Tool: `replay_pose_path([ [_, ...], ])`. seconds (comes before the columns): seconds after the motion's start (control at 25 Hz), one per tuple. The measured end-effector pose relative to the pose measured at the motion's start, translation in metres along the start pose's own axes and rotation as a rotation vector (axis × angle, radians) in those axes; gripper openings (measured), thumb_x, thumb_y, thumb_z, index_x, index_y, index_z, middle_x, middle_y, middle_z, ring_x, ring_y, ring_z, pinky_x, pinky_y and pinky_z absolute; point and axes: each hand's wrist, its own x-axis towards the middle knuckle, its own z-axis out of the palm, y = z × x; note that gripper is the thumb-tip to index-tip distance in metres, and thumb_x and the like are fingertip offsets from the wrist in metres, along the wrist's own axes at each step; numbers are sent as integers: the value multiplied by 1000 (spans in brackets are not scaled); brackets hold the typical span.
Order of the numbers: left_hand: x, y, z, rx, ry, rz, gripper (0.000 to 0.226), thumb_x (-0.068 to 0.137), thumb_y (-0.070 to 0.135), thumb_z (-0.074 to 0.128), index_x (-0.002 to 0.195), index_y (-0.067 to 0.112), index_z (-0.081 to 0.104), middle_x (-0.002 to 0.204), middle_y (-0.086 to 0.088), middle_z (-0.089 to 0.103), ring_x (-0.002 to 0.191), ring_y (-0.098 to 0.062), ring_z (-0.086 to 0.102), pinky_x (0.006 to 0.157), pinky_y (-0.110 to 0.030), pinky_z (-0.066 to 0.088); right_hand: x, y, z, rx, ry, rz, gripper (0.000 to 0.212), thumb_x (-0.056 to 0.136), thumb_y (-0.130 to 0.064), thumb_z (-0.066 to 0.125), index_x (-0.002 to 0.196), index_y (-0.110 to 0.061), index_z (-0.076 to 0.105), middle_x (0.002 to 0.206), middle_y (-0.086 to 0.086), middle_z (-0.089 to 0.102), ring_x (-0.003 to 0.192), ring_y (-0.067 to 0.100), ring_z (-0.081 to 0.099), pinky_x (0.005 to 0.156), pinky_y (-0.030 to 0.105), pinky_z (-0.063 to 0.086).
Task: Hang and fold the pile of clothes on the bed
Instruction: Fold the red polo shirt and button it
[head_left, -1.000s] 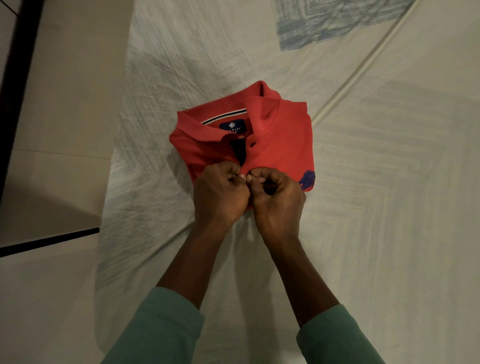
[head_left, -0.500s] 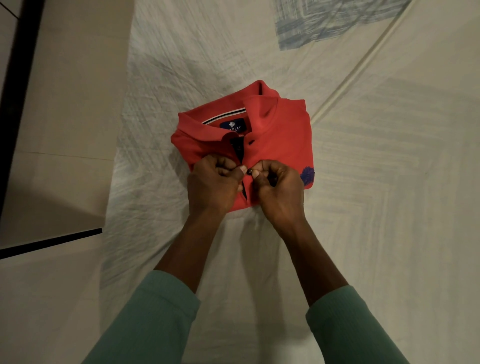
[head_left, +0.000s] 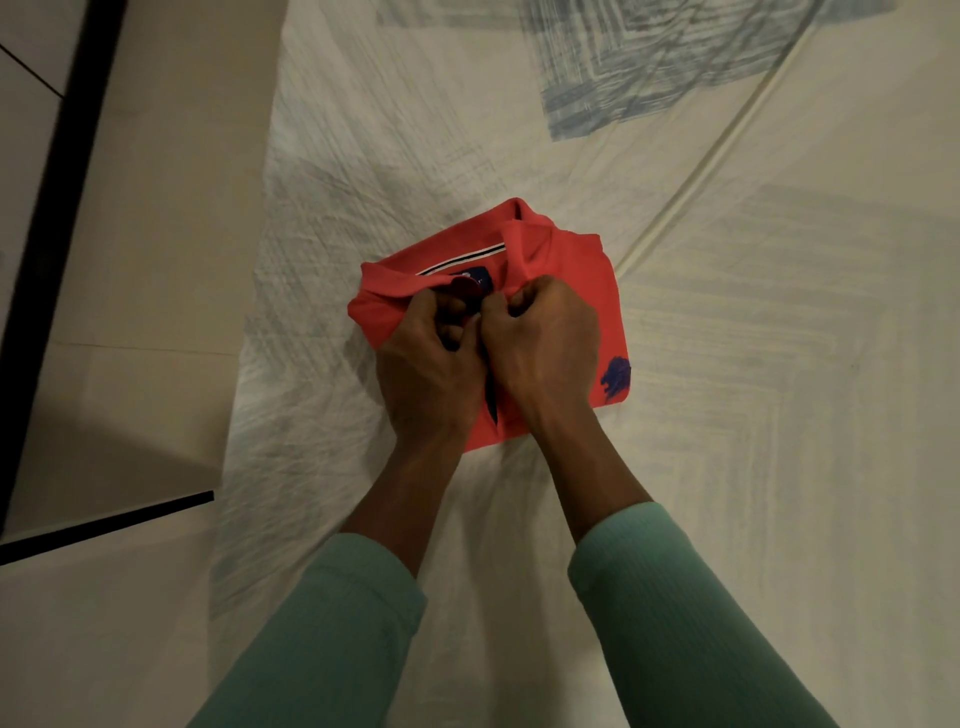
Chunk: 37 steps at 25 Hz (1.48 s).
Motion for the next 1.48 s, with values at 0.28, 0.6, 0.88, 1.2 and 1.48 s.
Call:
replay_pose_path([
  [0.28, 9, 12, 9, 51, -17, -165, 20, 89, 40, 76, 77, 27, 69, 67, 16, 62, 70, -10, 66, 65, -26, 44, 8, 11, -6, 280, -170, 148, 26, 86, -21, 67, 65, -5, 71, 58, 8, 69, 59, 29, 68, 66, 47, 59],
  [0.6, 25, 7, -1, -345, -261, -387, 16, 86, 23, 81, 71, 23, 77, 68, 3, 75, 62, -7, 68, 68, -29, 57, 17, 14, -22, 318, -361, 116, 31, 90, -25, 72, 67, -5, 73, 67, 12, 74, 69, 38, 72, 75, 56, 61],
  [0.88, 30, 6, -13, -335, -419, -364, 9, 89, 15, 79, 80, 16, 77, 65, 6, 74, 55, -1, 64, 57, -14, 52, -5, 30, -11, 531, -221, 182, 4, 90, -12, 75, 88, -15, 77, 77, 8, 75, 72, 27, 74, 77, 59, 61],
  [1.2, 19, -5, -6, -218, -306, -264, 14, 89, 34, 80, 77, 28, 79, 74, 2, 78, 73, -20, 76, 84, -51, 63, 4, 27, -18, 459, -288, 135, 18, 99, -12, 66, 88, -17, 79, 75, 9, 77, 73, 31, 76, 80, 54, 63],
  [1.48, 10, 3, -5, -80, -173, -173, 33, 85, 49, 80, 74, 18, 79, 66, 5, 74, 63, -7, 71, 69, -32, 59, 0, 23, -13, 267, -234, -57, 29, 94, -4, 64, 72, -15, 77, 61, -10, 71, 54, 8, 66, 57, 24, 53],
])
